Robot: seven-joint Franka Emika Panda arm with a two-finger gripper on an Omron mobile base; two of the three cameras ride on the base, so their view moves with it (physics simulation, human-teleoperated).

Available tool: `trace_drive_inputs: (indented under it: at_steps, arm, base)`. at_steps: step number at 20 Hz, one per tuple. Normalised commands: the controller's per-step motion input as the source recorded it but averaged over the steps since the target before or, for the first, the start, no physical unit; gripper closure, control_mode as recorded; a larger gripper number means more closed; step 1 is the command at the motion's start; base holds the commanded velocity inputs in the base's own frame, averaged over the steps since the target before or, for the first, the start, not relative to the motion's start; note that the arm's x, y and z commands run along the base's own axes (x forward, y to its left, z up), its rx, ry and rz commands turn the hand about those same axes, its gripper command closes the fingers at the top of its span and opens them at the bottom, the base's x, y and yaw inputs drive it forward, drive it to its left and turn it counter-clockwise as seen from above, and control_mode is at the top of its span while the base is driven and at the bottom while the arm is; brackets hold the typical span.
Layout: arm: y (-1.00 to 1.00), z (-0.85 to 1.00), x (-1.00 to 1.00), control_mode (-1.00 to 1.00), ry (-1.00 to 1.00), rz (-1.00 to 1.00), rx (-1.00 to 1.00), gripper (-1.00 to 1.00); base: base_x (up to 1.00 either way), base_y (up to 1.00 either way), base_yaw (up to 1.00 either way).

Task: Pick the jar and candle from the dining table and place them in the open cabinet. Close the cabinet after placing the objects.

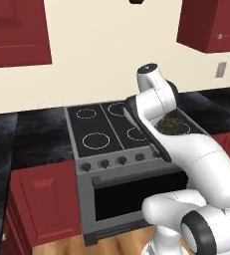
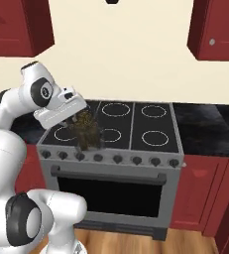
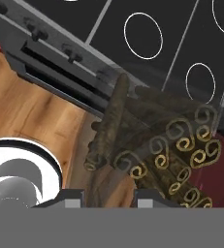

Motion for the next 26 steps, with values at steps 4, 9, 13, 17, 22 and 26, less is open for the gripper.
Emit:
trace_drive_inputs:
  at_steps: [4,9,13,17,22,26]
  arm:
    - [0.00,0.00,0.00,1.00,0.00,0.00,0.00,1.00]
    - [0.00,0.00,0.00,1.00,0.00,0.00,0.00,1.00]
    - [0.00,0.00,0.00,1.00,0.00,0.00,0.00,1.00]
    - [0.00,0.00,0.00,1.00,0.00,0.00,0.00,1.00]
    - [0.00,0.00,0.00,1.00,0.00,0.00,0.00,1.00]
    - [0.00,0.00,0.00,1.00,0.00,0.00,0.00,1.00]
  base:
    - [0.14,-0.17,-0.41]
    - [0.20,-0.18,-0.41]
    - [0.23,-0.20,-0.40]
    - [0.24,-0.25,-0.39]
    - [0.27,-0.23,-0.39]
    - [0.21,-0.24,-0.38]
